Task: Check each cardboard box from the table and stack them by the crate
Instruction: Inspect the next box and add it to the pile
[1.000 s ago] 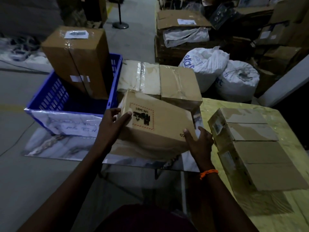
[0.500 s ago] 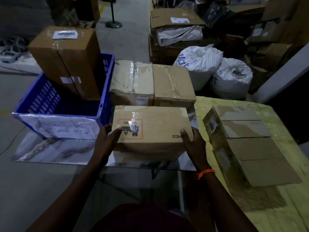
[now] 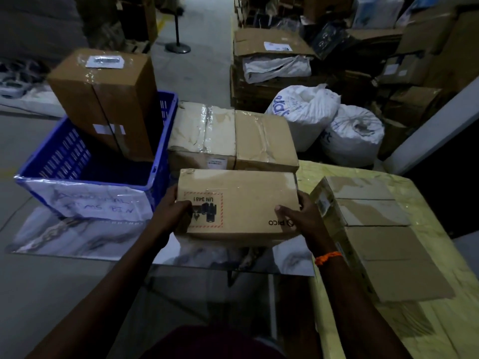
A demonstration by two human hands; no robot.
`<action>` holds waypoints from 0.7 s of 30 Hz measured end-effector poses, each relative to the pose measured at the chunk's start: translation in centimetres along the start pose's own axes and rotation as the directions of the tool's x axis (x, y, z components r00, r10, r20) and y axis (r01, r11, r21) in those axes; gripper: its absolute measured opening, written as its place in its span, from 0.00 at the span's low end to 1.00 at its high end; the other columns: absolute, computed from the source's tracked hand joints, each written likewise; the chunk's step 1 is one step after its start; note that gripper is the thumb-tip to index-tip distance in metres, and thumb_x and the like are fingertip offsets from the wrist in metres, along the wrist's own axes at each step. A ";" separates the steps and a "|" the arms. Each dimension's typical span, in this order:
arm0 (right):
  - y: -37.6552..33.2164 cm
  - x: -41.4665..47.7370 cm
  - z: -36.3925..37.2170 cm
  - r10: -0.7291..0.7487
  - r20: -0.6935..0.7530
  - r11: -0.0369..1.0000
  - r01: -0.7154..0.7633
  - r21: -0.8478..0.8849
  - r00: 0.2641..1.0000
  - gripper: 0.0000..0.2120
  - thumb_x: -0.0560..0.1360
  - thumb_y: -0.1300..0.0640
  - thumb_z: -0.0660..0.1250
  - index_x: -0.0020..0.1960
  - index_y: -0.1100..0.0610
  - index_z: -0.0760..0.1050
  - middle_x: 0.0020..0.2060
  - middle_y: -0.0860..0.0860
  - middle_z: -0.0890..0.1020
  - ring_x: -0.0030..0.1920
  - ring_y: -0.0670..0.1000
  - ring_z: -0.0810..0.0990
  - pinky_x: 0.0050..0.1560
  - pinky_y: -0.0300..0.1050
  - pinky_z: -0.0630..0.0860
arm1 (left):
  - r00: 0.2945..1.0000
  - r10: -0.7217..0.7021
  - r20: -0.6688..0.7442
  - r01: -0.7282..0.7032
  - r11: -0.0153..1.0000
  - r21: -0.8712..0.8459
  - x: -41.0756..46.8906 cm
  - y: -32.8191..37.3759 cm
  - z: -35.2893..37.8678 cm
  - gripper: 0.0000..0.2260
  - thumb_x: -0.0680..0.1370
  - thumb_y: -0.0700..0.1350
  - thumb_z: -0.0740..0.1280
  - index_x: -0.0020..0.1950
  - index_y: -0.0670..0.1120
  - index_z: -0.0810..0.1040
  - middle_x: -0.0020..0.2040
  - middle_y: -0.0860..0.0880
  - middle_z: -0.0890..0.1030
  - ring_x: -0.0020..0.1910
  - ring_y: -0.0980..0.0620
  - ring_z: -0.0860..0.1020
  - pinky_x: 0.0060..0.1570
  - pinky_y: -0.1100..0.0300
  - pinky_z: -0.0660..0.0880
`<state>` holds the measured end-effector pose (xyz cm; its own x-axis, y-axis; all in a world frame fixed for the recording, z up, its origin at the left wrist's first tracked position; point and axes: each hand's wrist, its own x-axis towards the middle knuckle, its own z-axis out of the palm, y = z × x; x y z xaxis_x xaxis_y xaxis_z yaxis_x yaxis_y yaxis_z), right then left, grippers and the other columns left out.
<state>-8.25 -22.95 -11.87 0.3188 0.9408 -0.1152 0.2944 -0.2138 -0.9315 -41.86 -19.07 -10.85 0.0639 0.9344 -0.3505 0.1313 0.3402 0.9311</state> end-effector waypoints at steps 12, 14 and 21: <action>7.6 -6.1 -2.8 0.048 0.038 0.991 -0.052 0.121 0.998 0.28 0.80 0.62 0.68 0.78 0.56 0.64 0.65 0.49 0.77 0.65 0.53 0.78 0.49 0.38 0.82 | 0.997 -0.011 -0.077 -0.001 0.990 -0.143 -2.9 -5.4 0.1 0.23 0.75 0.71 0.62 0.54 0.55 0.81 0.54 0.54 0.83 0.57 0.52 0.80 0.62 0.40 0.76; 7.2 -6.9 -2.1 0.197 0.053 0.957 -0.204 0.204 0.979 0.21 0.82 0.47 0.66 0.73 0.50 0.71 0.60 0.45 0.80 0.60 0.49 0.81 0.50 0.45 0.83 | 0.999 -0.036 -0.040 0.032 0.995 -0.096 -3.2 -6.5 -0.5 0.29 0.71 0.71 0.65 0.60 0.52 0.81 0.56 0.52 0.83 0.59 0.51 0.80 0.64 0.40 0.76; 8.4 -7.7 1.0 0.256 -0.008 0.962 -0.254 0.097 0.967 0.21 0.79 0.51 0.72 0.70 0.56 0.76 0.58 0.55 0.83 0.54 0.50 0.83 0.45 0.41 0.81 | 0.998 -0.040 -0.051 0.043 0.997 0.061 -4.3 -9.3 -0.9 0.41 0.65 0.75 0.67 0.71 0.52 0.78 0.57 0.50 0.83 0.55 0.50 0.82 0.56 0.45 0.81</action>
<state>-9.19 -31.71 -19.13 0.3910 0.8524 -0.3472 0.1146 -0.4193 -0.9006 -44.23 -26.12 -17.95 0.0083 0.9242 -0.3819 0.1945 0.3732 0.9071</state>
